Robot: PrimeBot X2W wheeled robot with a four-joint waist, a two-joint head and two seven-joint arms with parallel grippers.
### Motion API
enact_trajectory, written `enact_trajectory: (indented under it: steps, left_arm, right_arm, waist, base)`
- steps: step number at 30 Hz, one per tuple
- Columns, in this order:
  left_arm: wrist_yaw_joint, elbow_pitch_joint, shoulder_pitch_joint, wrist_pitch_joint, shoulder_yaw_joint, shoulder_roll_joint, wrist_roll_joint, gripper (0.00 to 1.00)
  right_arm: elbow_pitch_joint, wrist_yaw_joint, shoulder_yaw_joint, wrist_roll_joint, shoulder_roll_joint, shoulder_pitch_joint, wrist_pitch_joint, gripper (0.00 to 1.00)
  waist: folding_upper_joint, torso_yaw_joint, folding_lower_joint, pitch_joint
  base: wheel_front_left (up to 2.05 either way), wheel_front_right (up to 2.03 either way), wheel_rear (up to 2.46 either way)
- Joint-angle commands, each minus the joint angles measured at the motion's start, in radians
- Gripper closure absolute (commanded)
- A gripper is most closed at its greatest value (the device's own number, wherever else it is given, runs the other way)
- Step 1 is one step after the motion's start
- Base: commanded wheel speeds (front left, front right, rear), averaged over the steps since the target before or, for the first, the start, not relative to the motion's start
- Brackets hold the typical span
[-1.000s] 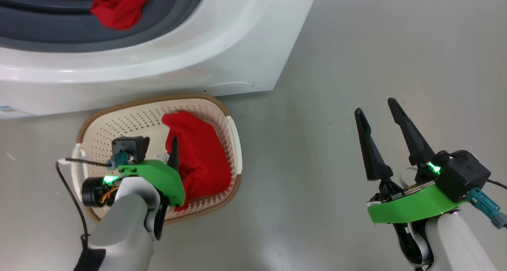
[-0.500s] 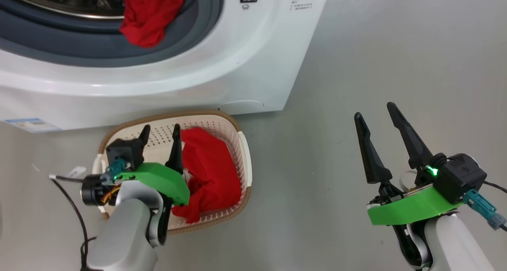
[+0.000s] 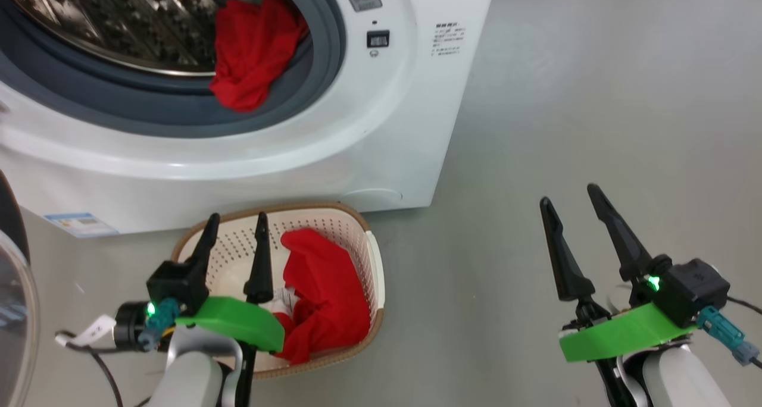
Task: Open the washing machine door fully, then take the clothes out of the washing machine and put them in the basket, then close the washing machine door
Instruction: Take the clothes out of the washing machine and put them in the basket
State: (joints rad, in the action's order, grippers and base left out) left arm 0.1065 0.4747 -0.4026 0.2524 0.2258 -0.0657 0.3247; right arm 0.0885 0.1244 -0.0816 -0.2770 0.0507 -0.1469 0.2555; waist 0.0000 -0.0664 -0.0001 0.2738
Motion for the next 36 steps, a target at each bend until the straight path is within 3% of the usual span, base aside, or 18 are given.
enact_trajectory:
  steps: [1, 19, 36]
  left_arm:
    - [0.008, -0.039, 0.015, 0.009, -0.037, -0.018, -0.01, 0.0]
    - [0.043, -0.261, 0.241, 0.005, -0.075, -0.036, -0.036, 0.0]
    - [0.089, -0.38, 0.358, -0.035, -0.074, -0.046, -0.027, 0.0]
  right_arm:
    - [-0.023, 0.006, -0.02, 0.009, -0.001, 0.015, 0.006, 0.0]
    - [-0.039, 0.006, 0.018, 0.022, -0.001, 0.126, 0.006, 0.0]
    - [-0.052, 0.006, 0.035, 0.014, -0.001, 0.187, 0.006, 0.0]
  waist:
    - [0.0, -0.002, 0.0001, -0.027]
    - [0.0, -0.008, 0.0001, -0.164]
    - [0.0, -0.015, 0.0001, -0.221]
  base:
    - [0.0, 0.0, 0.0]
    - [0.0, 0.0, 0.0]
    - [0.0, 0.0, 0.0]
